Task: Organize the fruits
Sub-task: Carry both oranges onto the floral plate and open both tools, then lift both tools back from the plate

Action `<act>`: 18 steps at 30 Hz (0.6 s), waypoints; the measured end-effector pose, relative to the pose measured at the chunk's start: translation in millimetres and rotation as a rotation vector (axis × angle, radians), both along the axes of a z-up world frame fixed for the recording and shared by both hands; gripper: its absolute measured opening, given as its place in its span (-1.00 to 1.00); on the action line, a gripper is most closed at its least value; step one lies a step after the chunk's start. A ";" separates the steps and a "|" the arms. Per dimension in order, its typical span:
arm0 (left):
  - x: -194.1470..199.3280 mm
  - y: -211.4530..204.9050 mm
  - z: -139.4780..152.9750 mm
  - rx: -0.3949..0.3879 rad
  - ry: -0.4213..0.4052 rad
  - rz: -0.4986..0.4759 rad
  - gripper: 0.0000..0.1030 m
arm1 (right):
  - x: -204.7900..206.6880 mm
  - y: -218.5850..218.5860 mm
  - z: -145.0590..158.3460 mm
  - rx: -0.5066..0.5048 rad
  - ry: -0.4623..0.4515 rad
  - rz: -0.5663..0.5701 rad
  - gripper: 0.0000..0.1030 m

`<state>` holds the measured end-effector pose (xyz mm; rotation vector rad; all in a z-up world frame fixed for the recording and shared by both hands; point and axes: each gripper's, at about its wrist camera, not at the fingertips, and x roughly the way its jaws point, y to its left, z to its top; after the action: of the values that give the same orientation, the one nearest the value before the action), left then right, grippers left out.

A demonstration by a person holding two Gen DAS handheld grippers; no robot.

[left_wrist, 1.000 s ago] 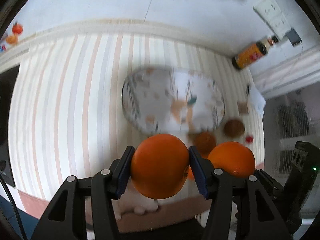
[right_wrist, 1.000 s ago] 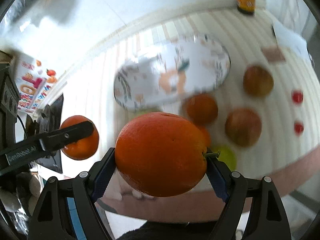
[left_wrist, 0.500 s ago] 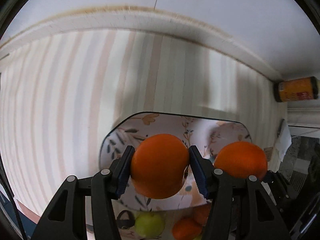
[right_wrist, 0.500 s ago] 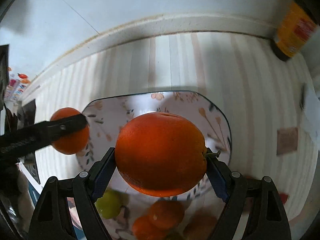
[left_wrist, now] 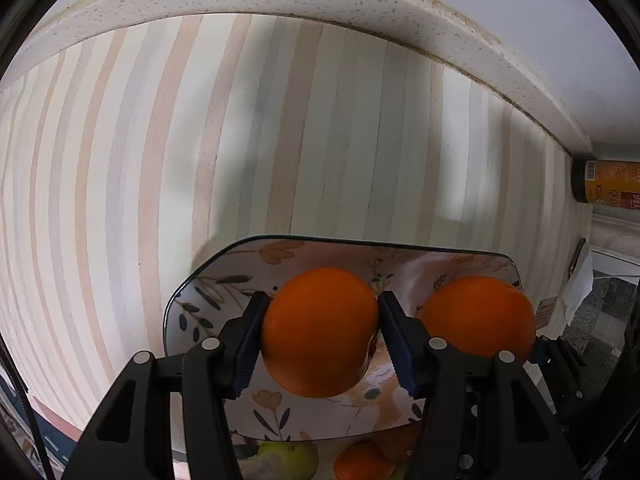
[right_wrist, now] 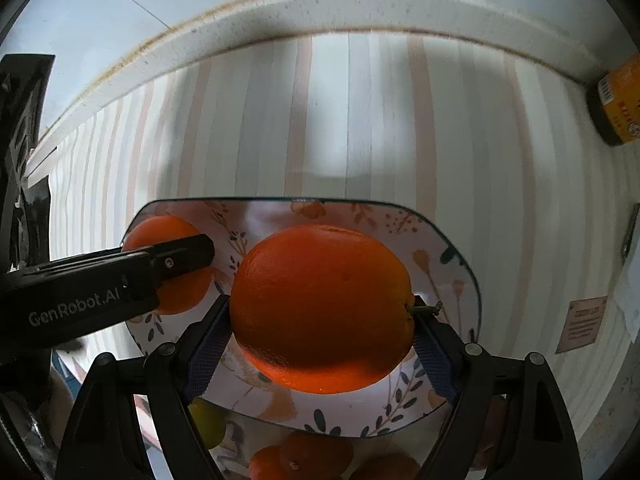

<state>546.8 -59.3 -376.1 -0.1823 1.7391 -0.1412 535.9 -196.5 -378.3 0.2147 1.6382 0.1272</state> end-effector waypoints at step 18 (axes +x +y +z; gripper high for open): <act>-50.7 18.3 80.5 0.127 -0.248 0.003 0.81 | -34.8 -33.6 69.3 -0.131 -0.117 -0.026 0.86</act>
<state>496.1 -41.0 -295.6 -0.0708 1.4953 -0.0476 501.1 -230.1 -309.0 0.1257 1.5208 0.0120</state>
